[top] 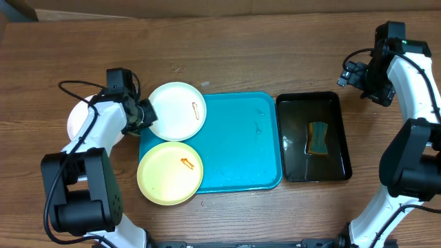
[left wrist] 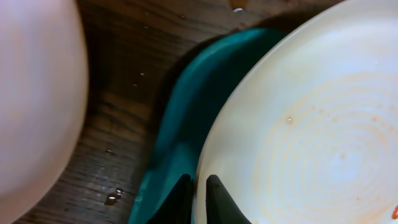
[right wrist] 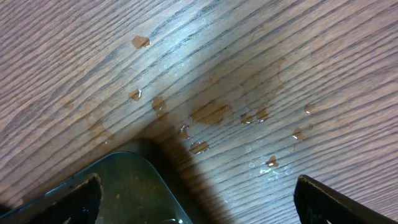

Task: Clean dirty plates on tray and stack at the side
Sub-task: 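Release the plate and move the left gripper to the upper white plate, then pinch the upper white plate's rim and drag it onto the teal tray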

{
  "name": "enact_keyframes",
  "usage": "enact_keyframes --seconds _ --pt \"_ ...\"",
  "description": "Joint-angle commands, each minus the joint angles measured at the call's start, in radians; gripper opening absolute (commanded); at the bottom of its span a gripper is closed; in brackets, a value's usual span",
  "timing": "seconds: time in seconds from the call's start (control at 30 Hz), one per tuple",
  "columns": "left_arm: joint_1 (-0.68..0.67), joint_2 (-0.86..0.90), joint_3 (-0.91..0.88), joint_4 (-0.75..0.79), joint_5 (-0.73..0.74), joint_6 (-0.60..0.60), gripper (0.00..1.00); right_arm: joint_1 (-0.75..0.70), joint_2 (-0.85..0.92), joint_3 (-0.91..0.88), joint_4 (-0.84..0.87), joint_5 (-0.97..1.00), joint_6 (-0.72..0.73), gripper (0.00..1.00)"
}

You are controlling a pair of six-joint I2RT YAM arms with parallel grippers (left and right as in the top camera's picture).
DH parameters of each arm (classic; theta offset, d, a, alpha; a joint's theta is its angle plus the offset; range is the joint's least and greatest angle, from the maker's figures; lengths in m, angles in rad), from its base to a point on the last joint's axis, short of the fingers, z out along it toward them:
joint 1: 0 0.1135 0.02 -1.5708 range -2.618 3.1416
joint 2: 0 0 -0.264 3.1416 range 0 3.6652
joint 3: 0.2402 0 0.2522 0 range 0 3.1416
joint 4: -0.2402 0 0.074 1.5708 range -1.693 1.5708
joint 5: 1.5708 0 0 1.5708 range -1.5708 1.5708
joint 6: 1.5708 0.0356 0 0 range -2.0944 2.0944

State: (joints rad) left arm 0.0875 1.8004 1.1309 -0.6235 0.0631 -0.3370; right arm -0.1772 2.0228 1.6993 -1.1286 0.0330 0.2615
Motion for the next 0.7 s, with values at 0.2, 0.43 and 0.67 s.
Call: enact_keyframes --seconds 0.2,0.43,0.67 --pt "-0.101 0.011 -0.019 -0.005 0.016 0.0 0.11 -0.003 -0.023 0.017 0.003 0.003 0.001 1.0" --pt "-0.198 0.011 -0.019 -0.008 0.016 0.0 0.12 -0.003 -0.023 0.017 0.003 0.003 0.001 1.0" --pt "-0.322 0.011 -0.019 -0.023 0.016 -0.008 0.11 -0.003 -0.023 0.017 0.003 0.003 0.001 1.0"
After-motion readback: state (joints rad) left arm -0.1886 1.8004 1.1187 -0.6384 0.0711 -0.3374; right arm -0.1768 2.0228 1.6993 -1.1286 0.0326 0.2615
